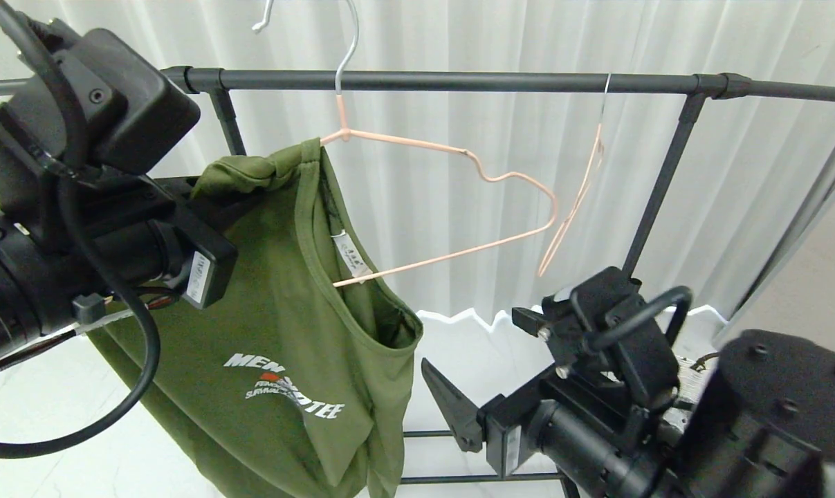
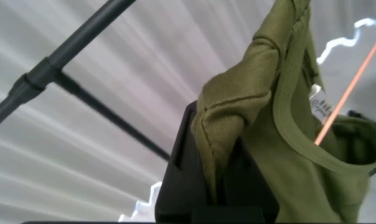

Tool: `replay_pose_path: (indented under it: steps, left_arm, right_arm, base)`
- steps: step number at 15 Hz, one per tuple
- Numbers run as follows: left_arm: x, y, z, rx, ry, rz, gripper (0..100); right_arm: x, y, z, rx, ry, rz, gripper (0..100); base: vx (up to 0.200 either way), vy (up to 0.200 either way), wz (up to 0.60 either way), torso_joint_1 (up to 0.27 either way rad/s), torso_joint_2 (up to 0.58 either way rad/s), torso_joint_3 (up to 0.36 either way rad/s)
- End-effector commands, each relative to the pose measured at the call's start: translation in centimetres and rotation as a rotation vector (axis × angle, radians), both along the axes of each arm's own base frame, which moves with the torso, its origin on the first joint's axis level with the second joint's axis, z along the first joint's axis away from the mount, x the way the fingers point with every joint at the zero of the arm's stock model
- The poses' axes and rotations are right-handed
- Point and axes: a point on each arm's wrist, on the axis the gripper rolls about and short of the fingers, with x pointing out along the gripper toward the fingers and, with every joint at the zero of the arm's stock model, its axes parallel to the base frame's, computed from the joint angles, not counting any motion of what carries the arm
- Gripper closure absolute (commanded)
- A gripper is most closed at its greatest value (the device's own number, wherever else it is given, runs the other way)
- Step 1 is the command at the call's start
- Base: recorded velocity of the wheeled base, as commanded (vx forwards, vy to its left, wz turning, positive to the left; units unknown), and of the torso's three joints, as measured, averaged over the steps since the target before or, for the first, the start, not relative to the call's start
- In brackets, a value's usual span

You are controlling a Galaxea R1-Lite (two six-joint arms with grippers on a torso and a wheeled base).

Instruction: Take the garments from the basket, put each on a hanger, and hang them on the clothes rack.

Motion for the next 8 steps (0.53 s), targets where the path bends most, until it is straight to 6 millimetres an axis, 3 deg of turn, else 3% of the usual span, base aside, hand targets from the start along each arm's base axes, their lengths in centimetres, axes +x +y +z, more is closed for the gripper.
replay_pose_path:
  steps: [1,4,8]
  left_arm:
    - [-0.2,-0.3,0.1,-0.002,-0.003,-0.019,100]
    - [-0.4,-0.5,0.1,-0.003,-0.003,-0.032,100]
    - [-0.5,-0.7,0.1,-0.005,-0.004,-0.045,100]
  right_arm:
    - [3.2,1.3,-1.6,-0.036,0.050,-0.084,0]
    - [5.7,2.2,-1.7,-0.019,0.079,-0.142,0]
    - [5.4,3.3,-3.4,-0.073,0.096,-0.121,0]
  base:
    - [0.000,0.000,0.00,0.000,0.00,0.000]
    - [0.000,0.000,0.00,0.000,0.00,0.000]
    - [0.000,0.000,0.00,0.000,0.00,0.000]
